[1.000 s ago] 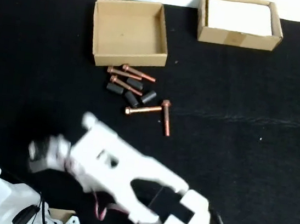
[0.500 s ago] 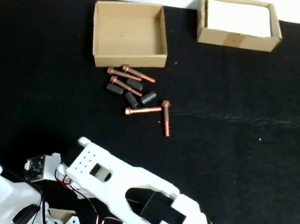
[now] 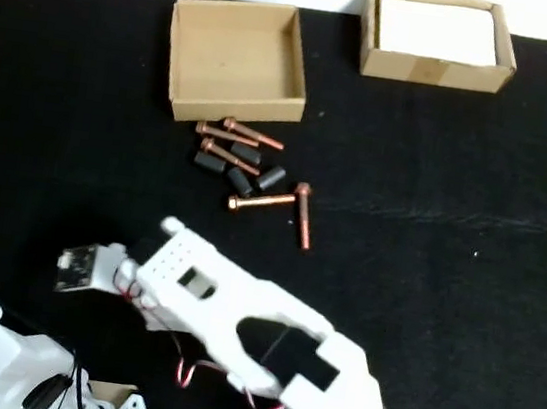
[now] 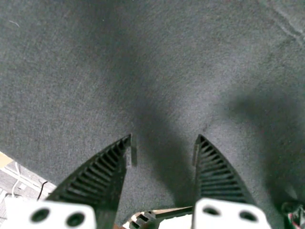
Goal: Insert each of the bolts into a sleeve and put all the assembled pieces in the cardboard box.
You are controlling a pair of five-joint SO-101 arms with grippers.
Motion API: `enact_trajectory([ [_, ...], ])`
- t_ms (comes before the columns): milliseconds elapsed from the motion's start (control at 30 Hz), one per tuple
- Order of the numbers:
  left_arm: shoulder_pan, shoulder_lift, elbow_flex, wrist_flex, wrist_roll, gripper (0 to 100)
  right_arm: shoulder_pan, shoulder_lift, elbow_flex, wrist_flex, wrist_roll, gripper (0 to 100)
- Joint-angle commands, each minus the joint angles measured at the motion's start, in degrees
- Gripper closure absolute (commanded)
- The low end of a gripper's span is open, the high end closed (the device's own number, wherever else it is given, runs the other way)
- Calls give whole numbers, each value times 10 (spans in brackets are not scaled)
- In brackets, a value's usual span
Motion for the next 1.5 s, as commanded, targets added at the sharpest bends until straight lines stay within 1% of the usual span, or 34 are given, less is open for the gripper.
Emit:
enact_trajectory([
  [0, 0, -6, -15, 5, -4, 800, 51, -48, -54, 72, -20, 991],
  [133, 30, -6, -15, 20, -4, 800, 129, -105, -99, 159, -46, 991],
  [233, 86, -15, -4, 23, -3, 800, 218, -170, -102, 206, -61, 991],
  [300, 142, -36, 18, 23, -2, 800, 288, -220, -100, 225, -67, 991],
  [367, 215, -69, 50, 22, -1, 800, 370, -271, -78, 233, -67, 991],
  [467, 357, -116, 91, 21, 11, 798, 489, -345, -16, 233, -62, 991],
  [567, 505, -128, 103, 14, 98, 797, 596, -407, 80, 207, -62, 991],
  [667, 626, -103, 102, -30, 204, 796, 682, -458, 213, 125, -62, 991],
  [700, 663, -85, 94, -41, 228, 794, 705, -473, 262, 93, -65, 991],
  [767, 723, -34, 62, -47, 241, 771, 742, -495, 355, 24, -66, 991],
  [867, 781, 62, -13, -38, 277, 761, 784, -522, 482, -94, -83, 991],
  [933, 816, 126, -86, -24, 319, 759, 805, -527, 544, -160, -102, 991],
  [1033, 873, 210, -216, 12, 389, 758, 815, -528, 610, -237, -127, 991],
  [1133, 926, 283, -316, 21, 458, 758, 814, -528, 658, -290, -159, 991],
  [1267, 952, 376, -385, 22, 523, 758, 815, -534, 675, -305, -182, 991],
  [1367, 949, 435, -420, 21, 551, 758, 814, -534, 675, -305, -182, 991],
  [1467, 948, 482, -471, 21, 560, 758, 813, -534, 675, -305, -182, 991],
])
